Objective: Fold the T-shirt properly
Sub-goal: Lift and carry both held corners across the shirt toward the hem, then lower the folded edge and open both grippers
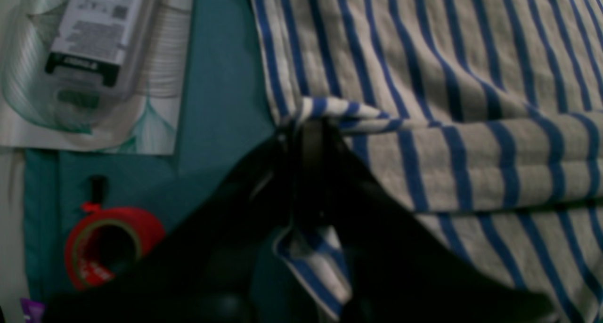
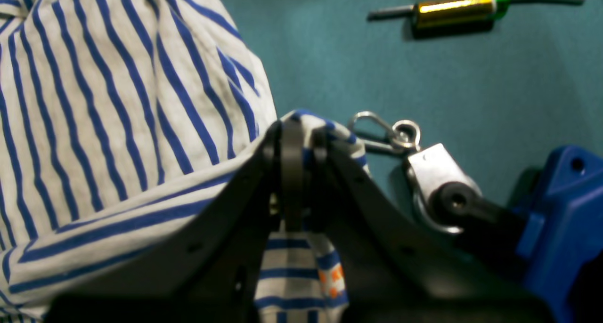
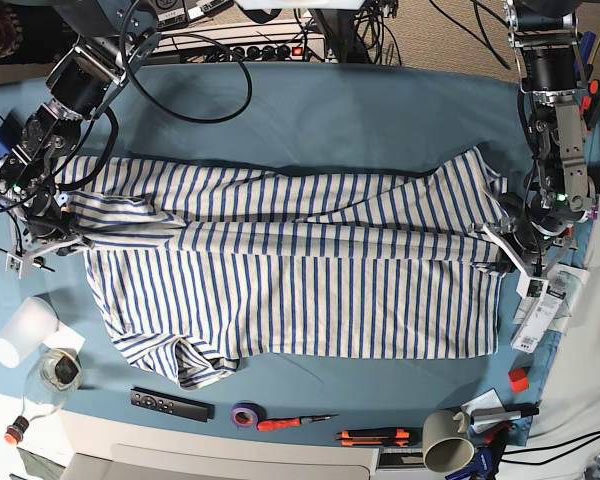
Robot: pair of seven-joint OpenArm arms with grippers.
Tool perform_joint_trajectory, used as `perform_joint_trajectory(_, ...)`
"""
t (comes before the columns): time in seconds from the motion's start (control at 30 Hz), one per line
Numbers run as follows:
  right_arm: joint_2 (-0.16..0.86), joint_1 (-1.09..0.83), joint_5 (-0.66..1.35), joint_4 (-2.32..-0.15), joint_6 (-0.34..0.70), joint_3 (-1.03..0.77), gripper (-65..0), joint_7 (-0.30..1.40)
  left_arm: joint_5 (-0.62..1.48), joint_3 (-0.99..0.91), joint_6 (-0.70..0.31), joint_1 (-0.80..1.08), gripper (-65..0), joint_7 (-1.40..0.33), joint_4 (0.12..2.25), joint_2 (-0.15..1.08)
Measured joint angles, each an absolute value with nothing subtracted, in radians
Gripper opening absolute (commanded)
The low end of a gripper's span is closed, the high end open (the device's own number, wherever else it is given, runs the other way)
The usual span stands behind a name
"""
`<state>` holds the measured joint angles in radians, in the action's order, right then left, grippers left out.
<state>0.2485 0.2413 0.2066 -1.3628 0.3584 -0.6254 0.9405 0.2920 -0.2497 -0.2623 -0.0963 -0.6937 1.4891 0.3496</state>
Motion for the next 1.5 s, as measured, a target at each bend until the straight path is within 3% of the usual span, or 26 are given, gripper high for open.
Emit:
perform_joint_trajectory(0.57,0.249,0.269,0.091,-1.362,0.348,-0.527,-65.0,0.922,0.292,-0.25,-0.266,-0.096,-65.0,-0.653,1.489,0.35)
perform_joint_trajectory(0.73,0.25,0.27,0.062,-1.362,0.347,-0.471,-64.8,0.906,0.287,-0.25,-0.359,-0.096,-65.0,-0.63,1.489,0.352)
perform_joint_trajectory(0.87,0.251,0.27,0.051,-1.362,0.347,-0.47,-51.9,0.904,0.286,-0.25,-0.394,-0.096,-51.6,-0.628,1.489,0.352)
perform_joint_trajectory(1.03,0.271,0.284,0.051,-1.362,0.346,-0.47,-50.3,0.902,0.281,-0.25,-0.389,-0.096,-39.4,-0.627,1.489,0.353)
perform_joint_trajectory(1.3,0.34,0.369,0.105,-1.362,0.336,-0.47,-50.3,0.987,0.284,-0.25,-0.239,-0.154,-37.9,-0.709,1.489,0.355)
perform_joint_trajectory(1.5,0.348,0.371,0.106,-1.362,0.31,-0.47,-50.3,0.994,0.289,-0.25,-0.205,-0.206,-37.9,-0.786,1.489,0.355)
